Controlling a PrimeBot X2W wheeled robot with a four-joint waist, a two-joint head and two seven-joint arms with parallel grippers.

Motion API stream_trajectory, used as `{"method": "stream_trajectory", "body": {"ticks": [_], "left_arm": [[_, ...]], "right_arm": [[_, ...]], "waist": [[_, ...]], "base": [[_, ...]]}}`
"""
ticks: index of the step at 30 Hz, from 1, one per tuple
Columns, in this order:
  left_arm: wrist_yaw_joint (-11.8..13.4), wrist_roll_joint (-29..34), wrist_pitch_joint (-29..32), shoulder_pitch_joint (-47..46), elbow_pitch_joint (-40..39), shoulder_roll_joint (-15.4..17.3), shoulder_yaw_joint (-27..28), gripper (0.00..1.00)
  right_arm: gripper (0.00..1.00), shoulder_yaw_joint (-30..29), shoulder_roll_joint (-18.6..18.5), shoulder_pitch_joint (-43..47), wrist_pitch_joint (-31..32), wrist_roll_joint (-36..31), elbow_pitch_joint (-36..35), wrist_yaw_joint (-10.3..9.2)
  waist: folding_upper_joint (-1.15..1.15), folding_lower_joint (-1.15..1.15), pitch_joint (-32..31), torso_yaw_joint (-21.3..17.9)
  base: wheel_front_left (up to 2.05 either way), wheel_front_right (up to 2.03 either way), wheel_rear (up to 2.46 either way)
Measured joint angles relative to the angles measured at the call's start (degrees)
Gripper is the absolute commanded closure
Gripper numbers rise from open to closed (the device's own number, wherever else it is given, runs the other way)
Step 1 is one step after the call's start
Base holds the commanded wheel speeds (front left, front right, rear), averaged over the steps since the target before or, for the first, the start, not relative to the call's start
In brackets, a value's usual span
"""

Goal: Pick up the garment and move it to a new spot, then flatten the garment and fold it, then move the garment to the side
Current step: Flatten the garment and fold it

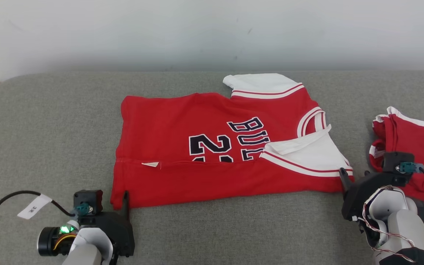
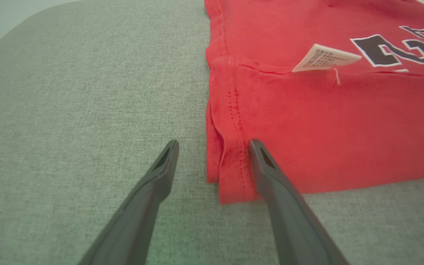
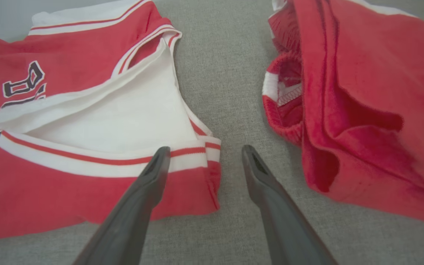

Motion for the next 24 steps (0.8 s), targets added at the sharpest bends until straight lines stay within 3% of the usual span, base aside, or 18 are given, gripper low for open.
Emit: {"method": "stream_trajectory", "body": {"ticks": [6, 16, 18, 19, 20, 21, 24], "left_arm": [[-0.40, -0.58, -0.59, -1.77, 1.97, -0.57, 0.07, 0.00], [-2.22, -2.47, 0.87, -3.77, 7.10, -1.96, -0.15, 0.00], [-3.07, -2.85, 1.55, -4.22, 8.02, -2.19, -0.33, 0.44], [-3.63, -3.00, 1.79, -4.27, 8.34, -2.30, -0.43, 0.75], [-4.10, -3.20, 2.05, -4.45, 8.71, -2.40, -0.55, 1.00], [-4.77, -3.37, 2.30, -4.61, 9.05, -2.52, -0.70, 1.00], [-6.02, -3.68, 2.36, -4.67, 9.83, -3.24, -1.16, 1.00]], "right_arm": [[0.00, -1.34, 0.34, -0.83, 2.42, -2.10, 1.96, 0.00], [0.00, 1.57, 0.21, -2.31, 3.53, 0.85, 6.27, -0.01], [0.00, 2.35, 0.11, -2.59, 3.64, 1.62, 6.95, -0.02], [0.54, 2.56, 0.09, -2.76, 3.64, 1.87, 7.26, -0.03], [0.93, 2.75, 0.08, -2.85, 3.60, 2.04, 7.49, -0.08], [1.00, 3.13, 0.08, -2.92, 3.45, 2.20, 7.71, -0.08], [1.00, 4.08, 0.36, -2.96, 2.86, 2.68, 8.32, 0.00]], "waist": [[0.00, 0.00, 1.03, 0.50], [0.00, 0.00, 1.31, 0.29], [0.00, 0.00, 1.32, 0.30], [0.00, 0.00, 1.29, 0.30], [0.00, 0.00, 1.24, 0.29], [0.00, 0.00, 1.15, 0.28], [0.00, 0.00, 0.56, 0.29]], "base": [[0.00, 0.00, 0.00], [0.00, 0.00, 0.00], [0.00, 0.00, 0.00], [0.00, 0.00, 0.00], [0.00, 0.00, 0.00], [0.00, 0.00, 0.00], [0.00, 0.00, 0.00]]}}
